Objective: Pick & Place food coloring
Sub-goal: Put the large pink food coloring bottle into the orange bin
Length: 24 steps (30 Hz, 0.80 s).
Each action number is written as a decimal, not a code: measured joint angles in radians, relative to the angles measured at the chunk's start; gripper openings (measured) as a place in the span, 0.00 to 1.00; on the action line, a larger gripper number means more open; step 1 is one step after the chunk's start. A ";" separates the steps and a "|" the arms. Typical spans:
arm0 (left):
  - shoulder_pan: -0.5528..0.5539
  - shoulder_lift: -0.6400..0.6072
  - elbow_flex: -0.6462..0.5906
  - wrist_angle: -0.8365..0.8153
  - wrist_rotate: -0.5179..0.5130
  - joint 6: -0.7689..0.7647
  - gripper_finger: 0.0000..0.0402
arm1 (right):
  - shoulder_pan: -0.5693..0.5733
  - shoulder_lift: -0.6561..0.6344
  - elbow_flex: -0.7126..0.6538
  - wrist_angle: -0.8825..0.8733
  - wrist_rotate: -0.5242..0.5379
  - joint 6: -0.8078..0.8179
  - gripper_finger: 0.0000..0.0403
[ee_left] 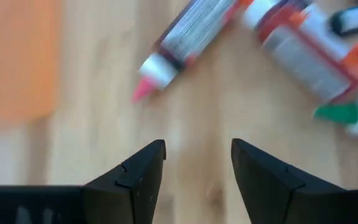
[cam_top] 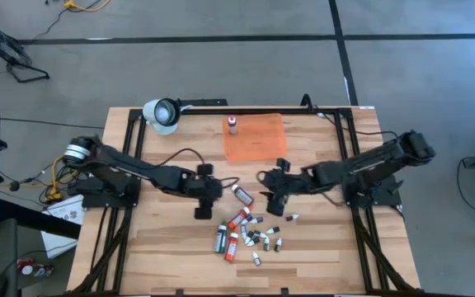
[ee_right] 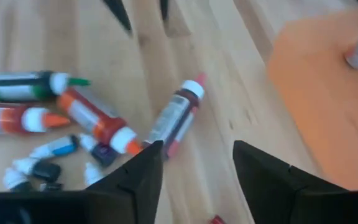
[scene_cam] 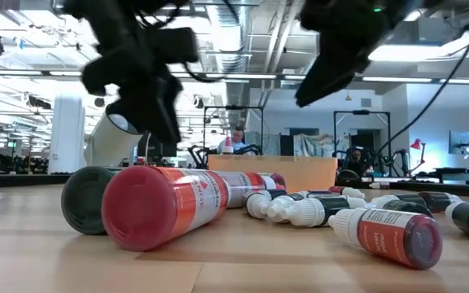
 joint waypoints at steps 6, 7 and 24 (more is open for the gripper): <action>-0.095 -0.191 -0.186 0.027 -0.205 -0.217 0.46 | -0.056 0.180 0.194 -0.108 -0.103 -0.008 0.55; -0.110 -0.218 -0.219 0.052 -0.233 -0.253 0.46 | -0.069 0.207 0.229 -0.126 -0.123 -0.009 0.56; -0.219 -0.459 -0.433 0.106 -0.296 -0.372 0.46 | -0.197 0.696 0.884 -0.643 -0.221 -0.011 0.57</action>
